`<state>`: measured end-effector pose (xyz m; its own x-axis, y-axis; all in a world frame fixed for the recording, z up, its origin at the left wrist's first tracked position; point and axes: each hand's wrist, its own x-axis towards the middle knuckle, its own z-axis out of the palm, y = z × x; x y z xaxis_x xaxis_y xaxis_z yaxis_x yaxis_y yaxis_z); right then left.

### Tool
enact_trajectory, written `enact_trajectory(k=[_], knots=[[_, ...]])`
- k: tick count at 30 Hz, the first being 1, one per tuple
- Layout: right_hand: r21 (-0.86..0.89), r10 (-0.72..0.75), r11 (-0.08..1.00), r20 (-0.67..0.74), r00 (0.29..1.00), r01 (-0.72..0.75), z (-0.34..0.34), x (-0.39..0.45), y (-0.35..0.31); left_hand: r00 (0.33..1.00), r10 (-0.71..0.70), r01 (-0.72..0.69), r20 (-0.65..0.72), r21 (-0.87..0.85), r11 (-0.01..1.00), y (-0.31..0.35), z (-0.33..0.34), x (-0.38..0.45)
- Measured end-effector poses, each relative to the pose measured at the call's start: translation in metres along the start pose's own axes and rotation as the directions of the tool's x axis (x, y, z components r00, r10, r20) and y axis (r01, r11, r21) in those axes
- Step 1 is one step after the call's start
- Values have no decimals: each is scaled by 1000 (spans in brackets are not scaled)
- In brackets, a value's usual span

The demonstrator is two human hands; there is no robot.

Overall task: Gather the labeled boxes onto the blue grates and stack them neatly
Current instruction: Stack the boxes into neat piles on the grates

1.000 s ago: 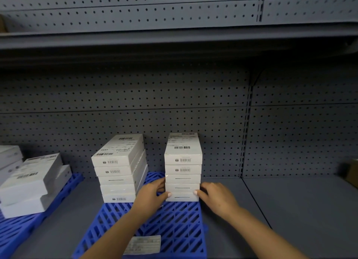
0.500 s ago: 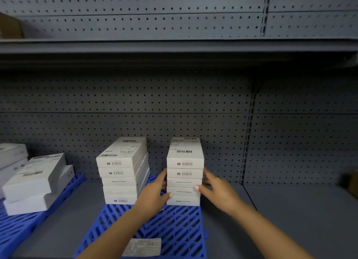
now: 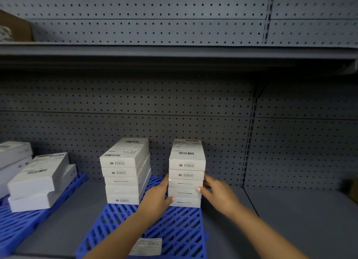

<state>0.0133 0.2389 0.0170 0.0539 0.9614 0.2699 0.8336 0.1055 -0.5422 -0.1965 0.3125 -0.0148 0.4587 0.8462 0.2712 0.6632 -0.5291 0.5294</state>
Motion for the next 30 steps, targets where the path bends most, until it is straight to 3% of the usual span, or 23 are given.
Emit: enact_trajectory(k=[9,12,17,30], knots=[[5,73,997,142,987,-74,30,-12,16,999,-13,14,43,-17,1000,-3,11,-5],[21,99,995,115,988,-102,42,-20,20,1000,-12,12,16,-8,1000,-7,13,-8],[78,98,991,101,990,-106,48,-22,24,997,-40,30,65,149,988,-13,11,-14],[13,121,992,127,985,-123,48,-20,28,998,-35,23,44,234,972,-17,17,-13]])
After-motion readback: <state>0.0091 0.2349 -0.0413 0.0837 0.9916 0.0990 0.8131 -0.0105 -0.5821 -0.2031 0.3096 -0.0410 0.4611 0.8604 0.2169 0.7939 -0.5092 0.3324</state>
